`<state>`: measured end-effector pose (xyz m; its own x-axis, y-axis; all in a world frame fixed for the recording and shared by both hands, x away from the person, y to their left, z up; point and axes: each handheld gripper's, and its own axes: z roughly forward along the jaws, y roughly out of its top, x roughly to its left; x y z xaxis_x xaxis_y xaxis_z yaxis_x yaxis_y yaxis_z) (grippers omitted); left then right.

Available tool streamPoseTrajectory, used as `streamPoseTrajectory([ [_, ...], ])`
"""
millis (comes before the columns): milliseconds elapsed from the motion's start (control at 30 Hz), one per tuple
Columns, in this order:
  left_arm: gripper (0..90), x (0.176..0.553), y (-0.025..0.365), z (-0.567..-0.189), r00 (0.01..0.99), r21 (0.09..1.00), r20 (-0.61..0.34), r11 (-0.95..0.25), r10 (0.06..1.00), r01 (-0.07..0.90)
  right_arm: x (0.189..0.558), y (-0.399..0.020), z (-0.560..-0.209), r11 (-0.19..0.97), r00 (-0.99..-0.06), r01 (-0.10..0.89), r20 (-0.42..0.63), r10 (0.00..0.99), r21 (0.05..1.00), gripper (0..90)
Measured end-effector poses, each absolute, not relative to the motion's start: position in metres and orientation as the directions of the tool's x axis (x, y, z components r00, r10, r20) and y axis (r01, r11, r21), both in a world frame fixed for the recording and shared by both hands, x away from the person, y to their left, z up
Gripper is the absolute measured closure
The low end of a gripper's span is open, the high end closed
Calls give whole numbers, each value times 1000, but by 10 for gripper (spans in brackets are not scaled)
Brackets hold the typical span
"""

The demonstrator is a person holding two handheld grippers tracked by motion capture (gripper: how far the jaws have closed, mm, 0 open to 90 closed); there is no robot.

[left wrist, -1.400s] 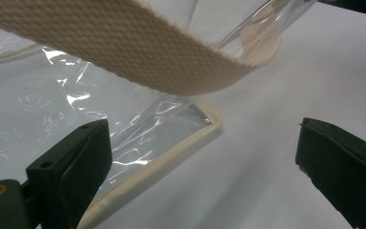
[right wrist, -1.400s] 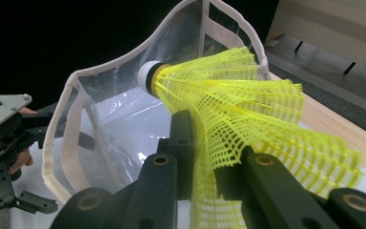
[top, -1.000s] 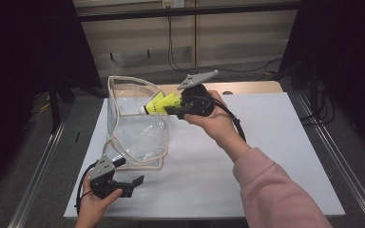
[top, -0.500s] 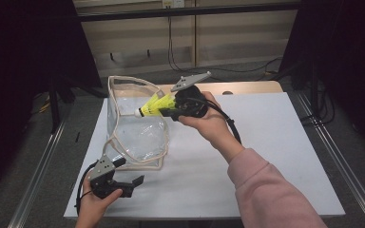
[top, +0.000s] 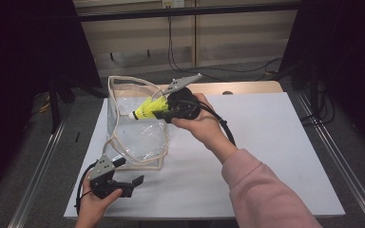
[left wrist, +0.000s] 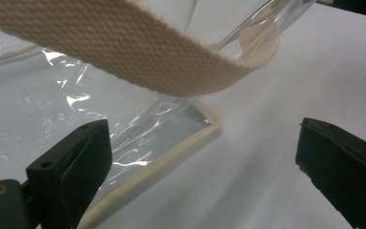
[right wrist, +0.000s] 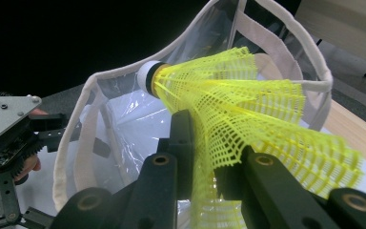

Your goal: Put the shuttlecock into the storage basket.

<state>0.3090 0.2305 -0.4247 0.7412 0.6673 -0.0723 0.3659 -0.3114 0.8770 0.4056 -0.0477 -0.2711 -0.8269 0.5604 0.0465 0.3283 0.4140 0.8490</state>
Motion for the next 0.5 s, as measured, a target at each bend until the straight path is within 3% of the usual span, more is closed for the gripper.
streamPoseTrajectory([
  [500,50,310,231,-424,749,880,-58,-321,660,351,409,-33,-280,441,-832,325,31,554,837,801],
])
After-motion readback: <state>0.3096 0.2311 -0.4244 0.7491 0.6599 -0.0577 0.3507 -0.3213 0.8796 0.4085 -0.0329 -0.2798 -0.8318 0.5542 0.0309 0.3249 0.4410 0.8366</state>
